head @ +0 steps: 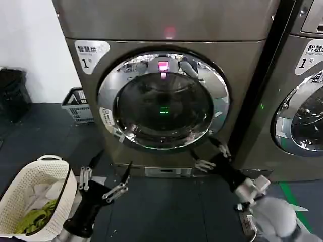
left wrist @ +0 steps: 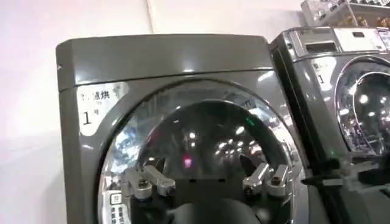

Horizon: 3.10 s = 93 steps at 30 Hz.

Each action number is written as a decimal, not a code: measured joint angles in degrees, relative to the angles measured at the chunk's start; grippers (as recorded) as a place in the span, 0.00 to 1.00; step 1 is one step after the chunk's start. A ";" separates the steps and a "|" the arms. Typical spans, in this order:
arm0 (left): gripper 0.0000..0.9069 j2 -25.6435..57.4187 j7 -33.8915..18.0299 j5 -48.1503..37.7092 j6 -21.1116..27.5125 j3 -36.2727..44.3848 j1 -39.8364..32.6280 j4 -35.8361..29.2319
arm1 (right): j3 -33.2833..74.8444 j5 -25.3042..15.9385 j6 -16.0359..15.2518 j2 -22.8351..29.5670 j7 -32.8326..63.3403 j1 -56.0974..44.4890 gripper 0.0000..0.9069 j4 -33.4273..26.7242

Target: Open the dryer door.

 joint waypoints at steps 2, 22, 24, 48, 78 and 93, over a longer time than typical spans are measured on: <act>1.00 -0.04 0.00 0.01 0.00 -0.02 0.05 0.00 | -2.17 0.74 -0.30 -0.49 -0.01 3.11 1.00 -0.83; 1.00 -0.44 0.05 0.64 -0.01 -0.04 0.07 0.14 | -22.97 2.92 -1.35 1.35 0.49 27.43 1.00 -8.21; 1.00 -0.47 0.06 0.82 0.02 0.09 -0.04 0.15 | -24.73 2.97 -1.56 2.14 0.72 29.34 1.00 -9.07; 1.00 -1.08 0.13 1.31 0.16 0.30 -0.81 0.49 | -36.15 3.90 -1.98 8.43 1.58 40.82 1.00 -17.56; 1.00 -0.88 0.16 1.10 0.35 -0.15 -1.33 0.44 | -44.21 4.15 -2.42 15.98 2.29 48.21 1.00 -25.07; 1.00 -1.02 0.19 1.04 0.38 -0.14 -1.67 0.87 | -45.85 2.80 -2.73 21.38 5.59 50.24 1.00 -28.58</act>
